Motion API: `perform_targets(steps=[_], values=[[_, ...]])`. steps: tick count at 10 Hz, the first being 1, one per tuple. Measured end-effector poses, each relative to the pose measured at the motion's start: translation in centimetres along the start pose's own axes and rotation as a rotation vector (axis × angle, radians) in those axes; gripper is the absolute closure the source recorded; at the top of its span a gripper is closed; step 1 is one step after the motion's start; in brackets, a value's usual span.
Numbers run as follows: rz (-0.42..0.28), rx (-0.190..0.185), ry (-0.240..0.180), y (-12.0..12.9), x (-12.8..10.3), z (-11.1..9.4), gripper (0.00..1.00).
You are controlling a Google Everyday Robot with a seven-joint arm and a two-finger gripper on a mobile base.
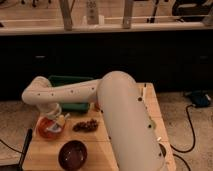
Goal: Wipe red bowl with towel
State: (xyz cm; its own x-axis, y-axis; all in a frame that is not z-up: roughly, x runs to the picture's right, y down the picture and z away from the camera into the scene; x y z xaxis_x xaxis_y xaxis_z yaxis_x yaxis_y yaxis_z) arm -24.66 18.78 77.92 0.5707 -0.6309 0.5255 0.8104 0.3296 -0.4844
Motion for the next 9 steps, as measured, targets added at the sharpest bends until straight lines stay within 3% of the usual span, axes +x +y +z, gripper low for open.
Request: perform_targets(steps=[3, 6, 9], values=[[-0.004, 0.034, -0.005, -0.4, 0.8, -0.1, 0.98], [-0.024, 0.101, -0.017, -1.4, 2.2, -0.2, 0.98], [-0.096, 0.135, -0.030, -4.2, 2.1, -0.4, 0.98]])
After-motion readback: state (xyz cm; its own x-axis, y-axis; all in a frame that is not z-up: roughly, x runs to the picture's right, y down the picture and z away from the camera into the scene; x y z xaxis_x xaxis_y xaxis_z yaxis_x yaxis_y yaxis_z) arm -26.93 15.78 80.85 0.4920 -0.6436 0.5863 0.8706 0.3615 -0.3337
